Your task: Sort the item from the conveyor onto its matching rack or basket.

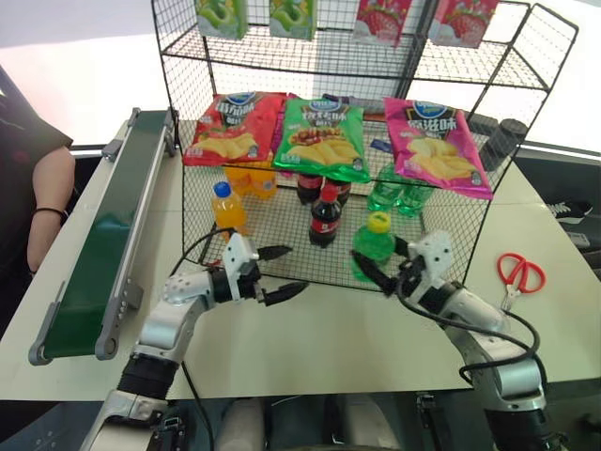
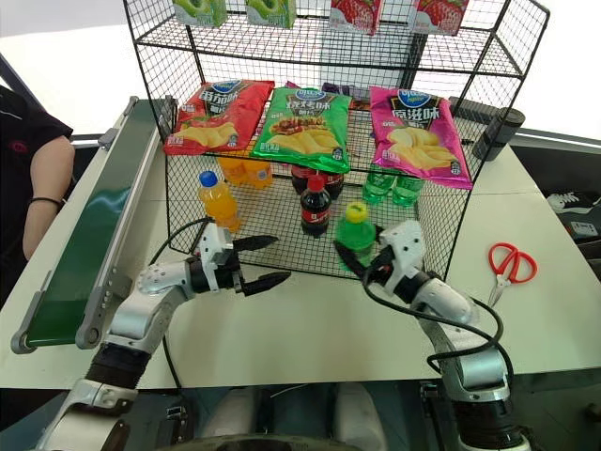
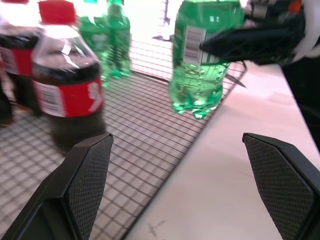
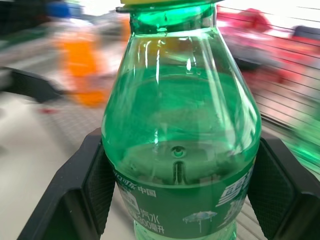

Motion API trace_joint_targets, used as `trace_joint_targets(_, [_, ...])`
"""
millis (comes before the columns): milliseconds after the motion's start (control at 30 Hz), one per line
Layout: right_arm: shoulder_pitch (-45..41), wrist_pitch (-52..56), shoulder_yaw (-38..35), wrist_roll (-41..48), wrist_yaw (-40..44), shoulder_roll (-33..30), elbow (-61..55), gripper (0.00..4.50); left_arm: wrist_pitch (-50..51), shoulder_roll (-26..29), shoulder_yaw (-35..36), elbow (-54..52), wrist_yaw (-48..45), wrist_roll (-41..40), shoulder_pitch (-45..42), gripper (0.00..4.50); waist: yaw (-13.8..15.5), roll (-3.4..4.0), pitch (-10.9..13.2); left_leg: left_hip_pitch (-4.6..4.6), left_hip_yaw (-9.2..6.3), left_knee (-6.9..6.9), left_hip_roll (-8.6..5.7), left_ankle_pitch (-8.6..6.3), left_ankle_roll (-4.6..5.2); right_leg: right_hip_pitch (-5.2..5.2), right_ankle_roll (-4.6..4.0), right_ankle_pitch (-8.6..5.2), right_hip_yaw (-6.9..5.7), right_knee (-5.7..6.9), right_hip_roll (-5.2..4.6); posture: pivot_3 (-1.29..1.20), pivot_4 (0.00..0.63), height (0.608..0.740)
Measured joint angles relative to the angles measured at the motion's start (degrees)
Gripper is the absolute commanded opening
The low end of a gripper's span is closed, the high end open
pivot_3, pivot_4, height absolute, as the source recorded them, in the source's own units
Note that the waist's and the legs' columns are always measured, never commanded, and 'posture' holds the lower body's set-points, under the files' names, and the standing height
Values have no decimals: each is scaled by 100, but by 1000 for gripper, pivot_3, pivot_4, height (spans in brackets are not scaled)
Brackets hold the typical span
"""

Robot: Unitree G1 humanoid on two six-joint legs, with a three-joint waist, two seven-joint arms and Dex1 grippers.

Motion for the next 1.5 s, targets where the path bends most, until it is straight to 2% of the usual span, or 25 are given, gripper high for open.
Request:
trace_joint_targets(167, [-242,-606,-177,-515,-848,509,946,3007,180,23,156,-708,289,-226,245,4402,-25,22,-1,5,5,-3,3,0,0,-2,0,0,6,4,1,0,150,740])
trace_joint_targets(267, [-682,-851,-337,-561,-1187,733,1557,3007,265,155,149,-928,322,-228,410,4402,-36,35,4,9,9,-3,2,1,-2,-2,0,0,10,9,1,0,150,740])
trace_joint_targets(433, [-1257,-1258,-415,-603,-1334,818,2372,3007,256,319,132,-983,303,-219,457,4402,-18,41,4,9,9,-3,1,1,-2,0,-1,0,10,8,0,0,150,740])
trace_joint_targets(700, [-1497,-1610,-517,-555,-1346,887,3088,3007,214,284,89,-969,361,-204,422,4402,-29,42,4,10,10,-4,2,2,-3,0,0,0,11,9,-1,0,150,740])
trace_joint_targets(733, [-1497,-1613,-524,-522,-1314,888,3106,3507,212,284,88,-969,361,-204,422,4475,-31,42,4,10,10,-4,3,2,-3,0,0,0,11,9,-1,0,150,740])
trace_joint_targets(800, [-1485,-1614,-536,-464,-1250,890,3105,4401,201,284,82,-967,354,-203,421,4500,-32,42,4,10,10,-3,3,2,-3,1,0,0,11,9,-1,0,150,740])
trace_joint_targets(1100, [-1160,-1615,-500,-545,-1245,859,2551,4401,156,284,16,-957,294,-204,397,4500,-27,43,3,12,10,-4,3,1,-3,3,0,0,12,8,-4,0,150,740])
trace_joint_targets(1500, [172,-1186,-229,-754,-1019,494,323,4401,389,406,104,-952,482,-234,369,4500,-27,43,2,21,9,-7,4,1,-1,7,-1,-1,12,8,-1,0,150,740])
